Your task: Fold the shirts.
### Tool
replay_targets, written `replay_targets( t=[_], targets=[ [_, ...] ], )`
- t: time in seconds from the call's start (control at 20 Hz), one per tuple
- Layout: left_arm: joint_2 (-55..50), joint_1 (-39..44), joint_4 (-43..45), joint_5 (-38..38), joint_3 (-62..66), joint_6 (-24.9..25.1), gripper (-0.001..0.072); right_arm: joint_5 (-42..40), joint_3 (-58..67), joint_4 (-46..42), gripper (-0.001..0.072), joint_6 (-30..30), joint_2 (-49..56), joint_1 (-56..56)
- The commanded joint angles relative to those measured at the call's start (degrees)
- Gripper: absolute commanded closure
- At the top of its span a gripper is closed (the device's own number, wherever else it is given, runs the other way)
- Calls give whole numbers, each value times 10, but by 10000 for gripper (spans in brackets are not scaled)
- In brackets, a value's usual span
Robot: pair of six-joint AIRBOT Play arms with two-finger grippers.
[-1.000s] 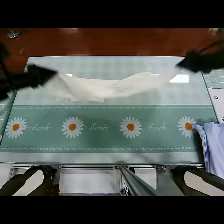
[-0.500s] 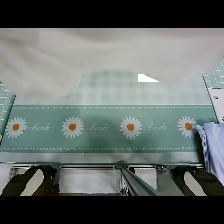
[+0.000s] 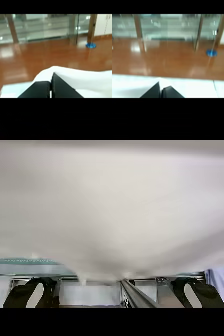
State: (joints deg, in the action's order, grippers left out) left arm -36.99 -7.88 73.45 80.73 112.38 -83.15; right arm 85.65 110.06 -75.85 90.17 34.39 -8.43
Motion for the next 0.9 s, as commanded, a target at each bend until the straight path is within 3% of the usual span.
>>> replay_targets(
  t=[0.0, 0.2, 0.4, 0.6, 0.7, 0.85],
  targets=[
    [3, 59, 91, 21, -96, -18, 689, 47, -69, -1, 672, 12, -6, 0],
    [-57, 66, 85, -39, -271, -18, 688, -20, -235, 29, 672, 2, 19, 0],
    [-169, 67, 66, -193, -359, -38, 688, -125, -333, 41, 672, -21, 132, 0],
    [-314, 77, 30, -287, -358, -42, 688, -215, -338, 101, 672, -50, 316, 0],
    [-368, 78, 24, -345, -358, -70, 688, -272, -315, 120, 672, -49, 408, 0],
    [-429, 78, 16, -405, -358, -123, 688, -291, -222, 159, 673, -49, 552, 1]
  ],
)
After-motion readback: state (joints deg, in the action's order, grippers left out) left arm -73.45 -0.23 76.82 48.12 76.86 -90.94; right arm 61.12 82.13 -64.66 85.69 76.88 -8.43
